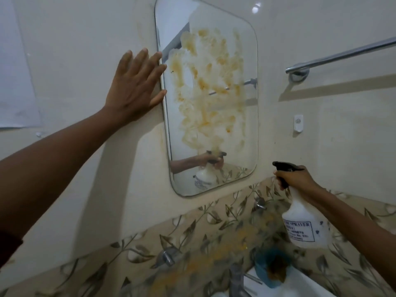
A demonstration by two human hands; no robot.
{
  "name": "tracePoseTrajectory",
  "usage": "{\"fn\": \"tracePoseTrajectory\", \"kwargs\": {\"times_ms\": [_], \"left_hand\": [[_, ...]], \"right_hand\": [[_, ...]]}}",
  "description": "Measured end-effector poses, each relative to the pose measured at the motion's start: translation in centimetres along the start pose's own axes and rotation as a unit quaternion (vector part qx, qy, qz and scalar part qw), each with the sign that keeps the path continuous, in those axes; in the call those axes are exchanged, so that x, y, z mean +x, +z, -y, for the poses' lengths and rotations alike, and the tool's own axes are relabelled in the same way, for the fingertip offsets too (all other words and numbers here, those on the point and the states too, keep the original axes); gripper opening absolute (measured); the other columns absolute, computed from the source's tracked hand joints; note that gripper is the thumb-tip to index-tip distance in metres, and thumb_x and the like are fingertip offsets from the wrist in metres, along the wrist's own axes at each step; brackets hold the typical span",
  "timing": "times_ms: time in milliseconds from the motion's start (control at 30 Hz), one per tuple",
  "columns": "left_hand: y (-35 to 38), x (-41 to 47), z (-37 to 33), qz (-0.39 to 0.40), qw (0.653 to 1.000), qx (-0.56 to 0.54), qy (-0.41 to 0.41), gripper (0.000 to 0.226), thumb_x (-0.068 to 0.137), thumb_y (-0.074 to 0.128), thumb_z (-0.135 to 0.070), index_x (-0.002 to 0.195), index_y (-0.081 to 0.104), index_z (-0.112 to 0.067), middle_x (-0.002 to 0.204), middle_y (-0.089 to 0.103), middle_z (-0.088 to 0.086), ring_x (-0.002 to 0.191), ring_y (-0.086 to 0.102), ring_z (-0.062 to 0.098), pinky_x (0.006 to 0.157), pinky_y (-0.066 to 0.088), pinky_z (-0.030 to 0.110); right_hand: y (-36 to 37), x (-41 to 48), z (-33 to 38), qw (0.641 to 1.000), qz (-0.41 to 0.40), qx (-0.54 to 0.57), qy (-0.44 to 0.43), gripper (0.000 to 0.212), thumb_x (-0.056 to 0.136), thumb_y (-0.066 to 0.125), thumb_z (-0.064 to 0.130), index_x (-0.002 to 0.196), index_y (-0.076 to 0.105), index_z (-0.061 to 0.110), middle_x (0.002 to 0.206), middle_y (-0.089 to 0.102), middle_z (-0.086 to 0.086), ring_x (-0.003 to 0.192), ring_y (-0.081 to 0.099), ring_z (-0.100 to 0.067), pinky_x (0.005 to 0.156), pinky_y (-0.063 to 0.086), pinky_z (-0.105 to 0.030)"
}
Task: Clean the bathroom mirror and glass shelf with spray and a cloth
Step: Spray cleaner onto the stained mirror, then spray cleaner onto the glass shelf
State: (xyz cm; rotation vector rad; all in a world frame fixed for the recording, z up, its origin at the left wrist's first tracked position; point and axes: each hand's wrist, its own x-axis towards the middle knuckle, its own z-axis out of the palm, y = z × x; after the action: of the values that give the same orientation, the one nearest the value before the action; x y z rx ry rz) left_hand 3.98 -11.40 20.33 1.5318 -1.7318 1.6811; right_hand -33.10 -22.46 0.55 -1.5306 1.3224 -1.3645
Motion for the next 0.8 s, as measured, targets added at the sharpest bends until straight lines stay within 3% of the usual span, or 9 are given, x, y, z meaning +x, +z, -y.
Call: {"fn": "tracePoseTrajectory", "kwargs": {"times_ms": [33, 133, 233, 300, 433, 533, 600, 700, 800], "left_hand": [[-0.2, -0.6, -0.2, 0.002, 1.0, -0.011, 0.002, 0.062, 0.093, 0.022, -0.049, 0.141, 0.026, -0.009, 0.152, 0.026, 0.016, 0.138, 0.024, 0.038, 0.113, 0.015, 0.054], [-0.9, -3.6, -1.7, -0.01, 0.999, -0.04, 0.024, 0.054, 0.094, 0.027, -0.043, 0.14, 0.029, -0.014, 0.151, 0.029, 0.015, 0.137, 0.028, 0.035, 0.113, 0.016, 0.05], [-1.8, -8.1, -4.2, -0.012, 0.992, -0.104, 0.067, 0.047, 0.093, 0.039, -0.034, 0.136, 0.039, -0.015, 0.144, 0.042, 0.011, 0.13, 0.038, 0.032, 0.106, 0.027, 0.046], [-2.5, -12.2, -5.8, 0.013, 0.981, -0.18, 0.065, 0.043, 0.091, 0.045, -0.03, 0.131, 0.045, -0.015, 0.137, 0.05, 0.009, 0.122, 0.046, 0.028, 0.097, 0.036, 0.043], [-3.8, -21.6, -8.5, 0.117, 0.903, -0.398, -0.116, 0.038, 0.089, 0.04, -0.042, 0.119, 0.055, -0.025, 0.119, 0.061, -0.007, 0.108, 0.054, 0.007, 0.09, 0.047, 0.034], [-4.2, -28.7, -10.3, 0.146, 0.817, -0.503, -0.243, 0.03, 0.087, 0.043, -0.045, 0.107, 0.06, -0.03, 0.103, 0.067, -0.02, 0.095, 0.061, -0.005, 0.082, 0.053, 0.026], [-4.3, -32.5, -11.6, 0.15, 0.773, -0.534, -0.307, 0.027, 0.086, 0.046, -0.044, 0.104, 0.061, -0.032, 0.1, 0.068, -0.022, 0.093, 0.064, -0.003, 0.079, 0.054, 0.023], [-4.0, -36.3, -13.2, 0.153, 0.741, -0.533, -0.379, 0.017, 0.088, 0.053, -0.039, 0.102, 0.062, -0.034, 0.1, 0.067, -0.024, 0.092, 0.064, -0.005, 0.077, 0.054, 0.022], [-3.5, -37.5, -13.9, 0.149, 0.742, -0.516, -0.402, 0.014, 0.09, 0.053, -0.033, 0.099, 0.062, -0.039, 0.102, 0.064, -0.027, 0.092, 0.061, -0.007, 0.076, 0.051, 0.015]], "right_hand": [[0.5, -0.7, 0.4, 0.999, 0.035, -0.001, 0.0, 0.02, 0.084, 0.061, 0.001, 0.096, 0.063, -0.014, 0.06, 0.057, -0.017, 0.05, 0.052, -0.027, 0.06, 0.053, -0.04], [1.8, -3.6, 1.9, 0.98, 0.199, 0.015, 0.011, 0.022, 0.085, 0.056, -0.005, 0.107, 0.062, -0.002, 0.067, 0.062, -0.021, 0.052, 0.062, -0.024, 0.046, 0.049, -0.024], [3.4, -5.4, 2.0, 0.953, 0.3, -0.024, 0.016, 0.023, 0.084, 0.055, -0.006, 0.105, 0.065, -0.002, 0.088, 0.071, -0.024, 0.081, 0.069, -0.032, 0.075, 0.053, -0.04], [4.8, -6.4, 1.6, 0.938, 0.345, -0.014, 0.036, 0.028, 0.084, 0.053, -0.009, 0.108, 0.064, 0.0, 0.099, 0.071, -0.022, 0.09, 0.068, -0.032, 0.079, 0.054, -0.039], [7.5, -9.3, 0.5, 0.912, 0.401, 0.044, 0.075, 0.033, 0.083, 0.056, -0.008, 0.114, 0.061, 0.001, 0.089, 0.073, -0.013, 0.08, 0.071, -0.021, 0.068, 0.055, -0.028], [9.4, -12.3, -0.2, 0.889, 0.451, 0.01, 0.079, 0.04, 0.077, 0.069, 0.02, 0.115, 0.063, 0.008, 0.092, 0.072, -0.015, 0.08, 0.07, -0.023, 0.063, 0.051, -0.027], [10.6, -14.8, -0.1, 0.881, 0.468, -0.029, 0.066, 0.031, 0.08, 0.066, 0.032, 0.098, 0.069, 0.008, 0.079, 0.071, -0.015, 0.069, 0.067, -0.019, 0.055, 0.047, -0.022], [12.4, -16.8, -0.5, 0.9, 0.427, -0.082, 0.024, 0.03, 0.083, 0.065, 0.034, 0.061, 0.066, 0.015, 0.05, 0.062, -0.002, 0.044, 0.056, -0.01, 0.045, 0.043, -0.017], [13.1, -17.3, -1.4, 0.91, 0.403, -0.098, 0.01, 0.022, 0.082, 0.068, 0.032, 0.065, 0.07, 0.018, 0.043, 0.057, 0.003, 0.039, 0.051, -0.008, 0.044, 0.042, -0.019]]}}
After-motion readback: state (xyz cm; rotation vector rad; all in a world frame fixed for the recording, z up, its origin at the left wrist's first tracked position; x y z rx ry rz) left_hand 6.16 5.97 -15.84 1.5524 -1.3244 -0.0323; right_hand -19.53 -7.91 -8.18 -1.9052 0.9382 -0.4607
